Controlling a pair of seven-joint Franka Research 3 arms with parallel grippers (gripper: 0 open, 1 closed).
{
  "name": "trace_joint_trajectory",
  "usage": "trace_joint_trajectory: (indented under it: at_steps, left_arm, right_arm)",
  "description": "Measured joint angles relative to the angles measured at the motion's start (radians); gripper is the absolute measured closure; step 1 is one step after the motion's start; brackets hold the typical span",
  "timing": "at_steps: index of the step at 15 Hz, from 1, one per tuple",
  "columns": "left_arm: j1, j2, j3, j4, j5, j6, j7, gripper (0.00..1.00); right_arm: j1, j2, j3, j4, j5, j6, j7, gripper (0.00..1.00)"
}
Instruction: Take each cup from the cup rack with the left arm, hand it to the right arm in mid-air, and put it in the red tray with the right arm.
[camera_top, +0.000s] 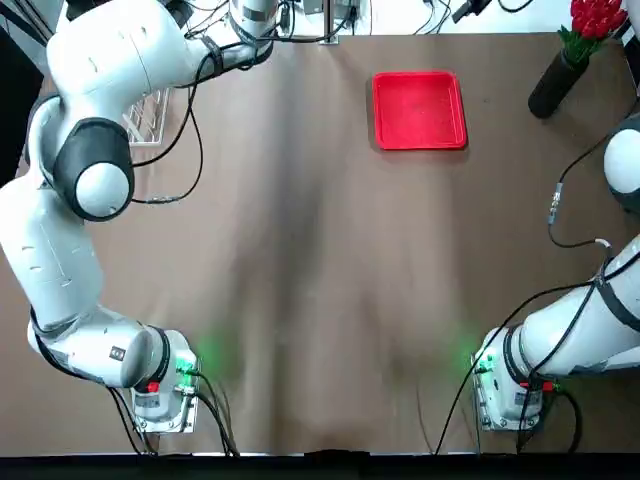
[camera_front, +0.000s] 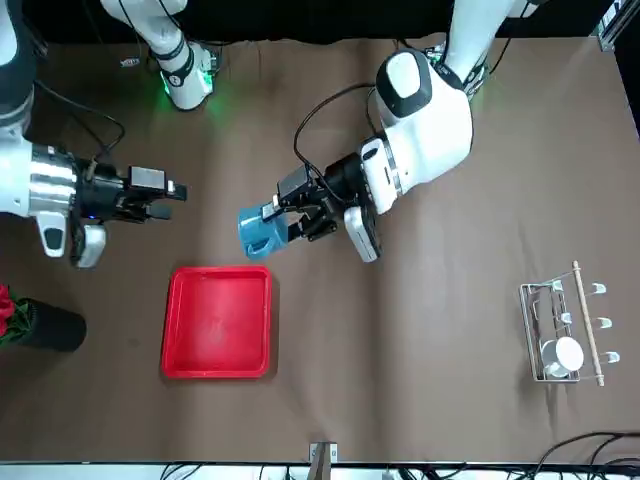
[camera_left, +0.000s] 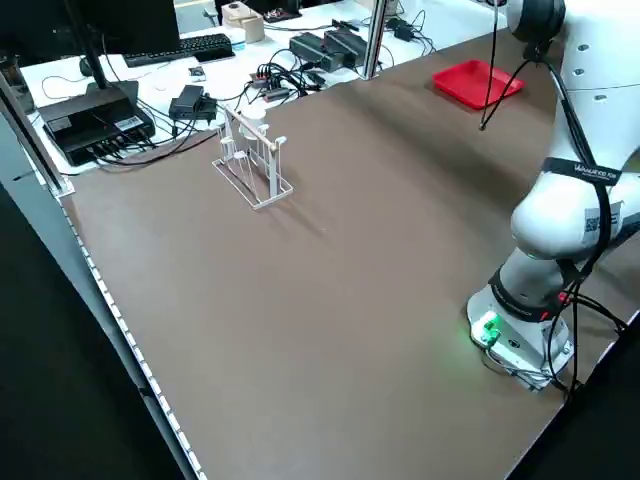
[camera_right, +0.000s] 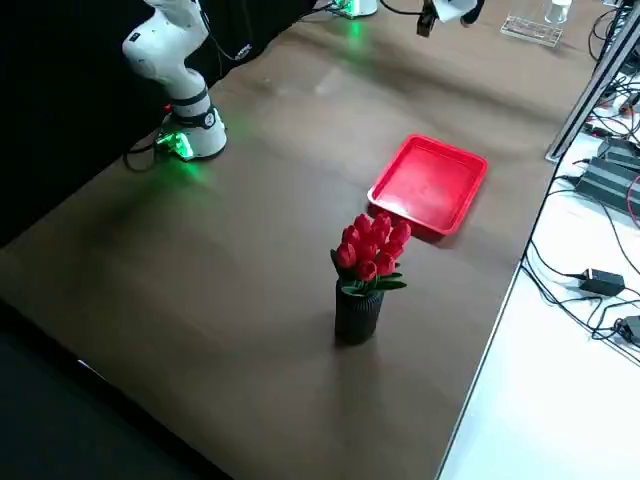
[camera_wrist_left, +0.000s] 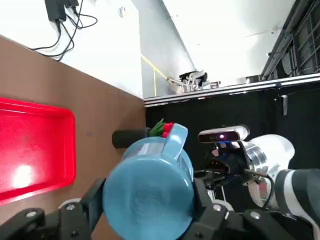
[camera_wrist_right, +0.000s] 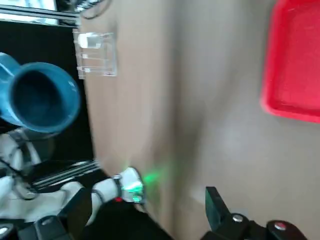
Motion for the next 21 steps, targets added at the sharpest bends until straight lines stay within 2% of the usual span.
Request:
trace_joint_trajectory:
  at_steps: [5,6,9,14,17,19,21]
  left_arm:
    - [-0.001,0.003,0.0,0.0,0.0,0.0,0.0,0.26]
    - [-0.001,0.006,0.0,0.0,0.0,0.0,0.0,0.26]
    - [-0.001,0.009,0.0,0.0,0.0,0.0,0.0,0.26]
    - [-0.001,0.01,0.0,0.0,0.0,0.0,0.0,0.26]
    - [-0.001,0.01,0.0,0.0,0.0,0.0,0.0,0.26]
    - [-0.001,0.01,0.0,0.0,0.0,0.0,0.0,0.26]
    - [-0.001,0.011,0.0,0.0,0.0,0.0,0.0,0.26]
  right_arm:
    - [0.023,0.069,0.001,-0.001,0.238,0.015,-0.006,0.0]
    - [0.023,0.101,0.0,-0.001,0.343,0.015,-0.02,0.0]
    - [0.02,0.13,-0.005,-0.001,0.43,0.015,-0.055,0.0]
    - [0.018,0.131,-0.007,0.004,0.63,-0.015,-0.125,0.03]
    - [0.02,0.135,-0.006,0.004,0.71,-0.017,-0.133,0.1]
    - [0.024,0.149,-0.005,0.003,0.747,-0.019,-0.157,0.3]
    - [0.03,0.169,-0.003,0.002,0.765,-0.02,-0.201,0.34]
